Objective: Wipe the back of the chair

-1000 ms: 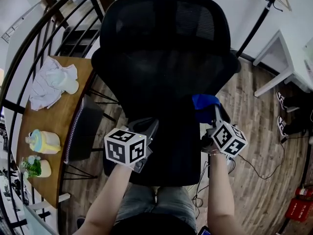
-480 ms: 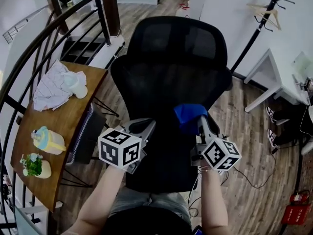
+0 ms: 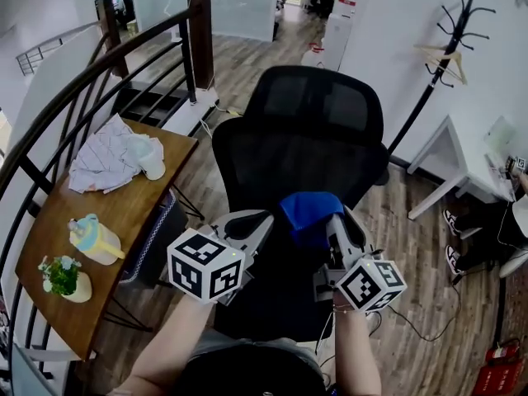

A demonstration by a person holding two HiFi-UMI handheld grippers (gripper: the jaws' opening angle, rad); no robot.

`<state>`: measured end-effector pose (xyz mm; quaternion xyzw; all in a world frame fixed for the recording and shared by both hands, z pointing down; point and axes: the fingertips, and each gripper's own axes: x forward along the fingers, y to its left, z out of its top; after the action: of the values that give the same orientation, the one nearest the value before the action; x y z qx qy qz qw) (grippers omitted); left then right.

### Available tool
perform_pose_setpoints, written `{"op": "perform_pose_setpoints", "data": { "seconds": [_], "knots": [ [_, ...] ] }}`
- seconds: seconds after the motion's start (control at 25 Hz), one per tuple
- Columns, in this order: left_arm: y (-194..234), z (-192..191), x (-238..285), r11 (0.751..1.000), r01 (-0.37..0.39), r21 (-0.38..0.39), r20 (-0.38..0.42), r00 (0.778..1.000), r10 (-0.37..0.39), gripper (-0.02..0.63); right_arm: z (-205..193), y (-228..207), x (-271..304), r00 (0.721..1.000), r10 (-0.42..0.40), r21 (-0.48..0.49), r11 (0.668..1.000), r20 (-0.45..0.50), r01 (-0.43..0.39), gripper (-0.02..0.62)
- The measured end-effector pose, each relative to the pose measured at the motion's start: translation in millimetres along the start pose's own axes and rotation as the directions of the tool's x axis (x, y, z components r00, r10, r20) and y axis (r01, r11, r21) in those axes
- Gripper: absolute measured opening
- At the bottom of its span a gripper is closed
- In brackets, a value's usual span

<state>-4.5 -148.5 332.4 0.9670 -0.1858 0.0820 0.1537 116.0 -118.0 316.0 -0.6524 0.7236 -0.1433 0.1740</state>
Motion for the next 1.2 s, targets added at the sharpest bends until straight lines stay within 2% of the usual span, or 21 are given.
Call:
{"op": "perform_pose_setpoints", "data": {
  "seconds": [0.28,0.4,0.48,0.6,1.04,1.2],
  "knots": [
    [-7,13,-15,1.000,0.011,0.023,0.053,0.999,-0.012,0.021,10,42,-4,0.997,0.071,-0.042,0.997,0.040,-0.069,0.092],
    [-17,22,-18,0.999,0.034,0.006,0.095,0.995,-0.035,0.021,20,52,-10,0.994,0.083,-0.053,0.995,0.077,-0.080,0.092],
    [-22,26,-19,0.999,0.043,0.022,0.109,0.993,-0.045,0.021,22,54,-12,0.993,0.087,-0.061,0.995,0.079,-0.082,0.092],
    [-25,24,-19,0.998,0.044,0.048,0.095,0.994,-0.049,0.021,22,57,-13,0.993,0.094,-0.053,0.995,0.073,-0.090,0.091],
    [-21,16,-10,0.998,0.017,0.060,0.060,0.998,-0.021,0.021,11,47,-9,0.995,0.089,-0.068,0.994,0.035,-0.086,0.091],
    [-18,15,-6,0.999,0.016,0.041,0.057,0.998,-0.018,0.021,7,43,-6,0.996,0.083,-0.070,0.994,0.013,-0.082,0.091]
  ]
}}
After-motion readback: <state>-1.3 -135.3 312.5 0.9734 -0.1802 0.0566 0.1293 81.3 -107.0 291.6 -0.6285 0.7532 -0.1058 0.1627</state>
